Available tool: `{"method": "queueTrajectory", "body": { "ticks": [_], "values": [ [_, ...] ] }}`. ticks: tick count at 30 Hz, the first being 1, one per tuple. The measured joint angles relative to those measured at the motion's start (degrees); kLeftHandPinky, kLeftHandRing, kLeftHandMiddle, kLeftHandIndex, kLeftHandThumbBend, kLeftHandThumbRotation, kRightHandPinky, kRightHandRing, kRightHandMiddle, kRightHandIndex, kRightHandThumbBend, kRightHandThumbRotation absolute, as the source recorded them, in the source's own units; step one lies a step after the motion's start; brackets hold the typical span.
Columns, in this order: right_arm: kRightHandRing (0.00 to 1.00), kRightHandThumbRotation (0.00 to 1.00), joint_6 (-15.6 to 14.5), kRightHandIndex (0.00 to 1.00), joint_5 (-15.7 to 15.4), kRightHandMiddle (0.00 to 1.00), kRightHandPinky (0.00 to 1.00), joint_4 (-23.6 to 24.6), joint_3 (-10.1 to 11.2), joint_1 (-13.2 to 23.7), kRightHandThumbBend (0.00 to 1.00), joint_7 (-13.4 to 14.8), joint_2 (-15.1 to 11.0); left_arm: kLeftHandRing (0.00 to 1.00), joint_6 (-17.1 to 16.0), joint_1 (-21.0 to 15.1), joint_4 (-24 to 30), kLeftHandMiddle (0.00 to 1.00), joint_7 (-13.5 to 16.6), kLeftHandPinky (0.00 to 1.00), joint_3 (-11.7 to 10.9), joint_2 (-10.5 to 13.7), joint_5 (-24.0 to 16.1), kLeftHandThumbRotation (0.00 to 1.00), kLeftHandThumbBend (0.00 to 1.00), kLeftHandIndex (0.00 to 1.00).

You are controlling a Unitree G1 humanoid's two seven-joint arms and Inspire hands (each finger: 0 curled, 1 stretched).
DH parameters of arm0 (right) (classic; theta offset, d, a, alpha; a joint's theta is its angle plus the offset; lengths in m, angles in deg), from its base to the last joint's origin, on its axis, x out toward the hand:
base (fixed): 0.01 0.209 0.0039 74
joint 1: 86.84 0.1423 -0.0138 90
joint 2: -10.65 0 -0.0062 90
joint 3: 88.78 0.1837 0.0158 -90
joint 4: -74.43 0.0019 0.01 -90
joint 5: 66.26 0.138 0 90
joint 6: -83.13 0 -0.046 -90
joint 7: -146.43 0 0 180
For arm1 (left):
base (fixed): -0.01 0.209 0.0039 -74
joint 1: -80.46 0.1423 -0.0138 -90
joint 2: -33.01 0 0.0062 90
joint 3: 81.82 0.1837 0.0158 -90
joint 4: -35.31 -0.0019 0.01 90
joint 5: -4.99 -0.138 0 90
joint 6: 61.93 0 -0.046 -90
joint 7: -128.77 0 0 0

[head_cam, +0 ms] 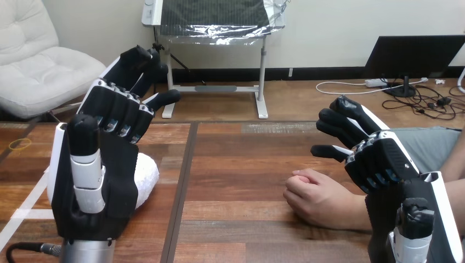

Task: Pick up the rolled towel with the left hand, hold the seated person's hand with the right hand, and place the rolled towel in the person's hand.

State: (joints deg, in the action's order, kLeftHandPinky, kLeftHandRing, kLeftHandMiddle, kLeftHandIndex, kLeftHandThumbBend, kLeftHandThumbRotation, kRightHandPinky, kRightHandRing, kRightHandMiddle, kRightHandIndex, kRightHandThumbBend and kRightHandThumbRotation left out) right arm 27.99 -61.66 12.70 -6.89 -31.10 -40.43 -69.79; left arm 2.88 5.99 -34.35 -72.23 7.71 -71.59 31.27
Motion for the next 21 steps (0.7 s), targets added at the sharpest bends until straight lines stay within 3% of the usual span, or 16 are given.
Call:
{"method": "queueTrajectory", "body": {
  "ticks": [12, 21],
  "values": [
    [0.83, 1.00, 0.00, 0.85, -0.02, 0.83, 0.71, 0.00, 0.00, 0.00, 0.86, 0.03, 0.12, 0.83, 0.00, 0.00, -0.08, 0.82, 0.27, 0.71, -0.08, -0.02, -0.40, 0.83, 0.70, 0.77],
    [0.84, 1.00, -0.01, 0.85, 0.00, 0.83, 0.72, 0.00, -0.01, 0.00, 0.86, 0.03, 0.24, 0.79, -0.57, -0.08, -0.65, 0.78, 3.43, 0.71, -0.50, -0.23, -5.67, 0.84, 0.73, 0.75]
  ]
}}
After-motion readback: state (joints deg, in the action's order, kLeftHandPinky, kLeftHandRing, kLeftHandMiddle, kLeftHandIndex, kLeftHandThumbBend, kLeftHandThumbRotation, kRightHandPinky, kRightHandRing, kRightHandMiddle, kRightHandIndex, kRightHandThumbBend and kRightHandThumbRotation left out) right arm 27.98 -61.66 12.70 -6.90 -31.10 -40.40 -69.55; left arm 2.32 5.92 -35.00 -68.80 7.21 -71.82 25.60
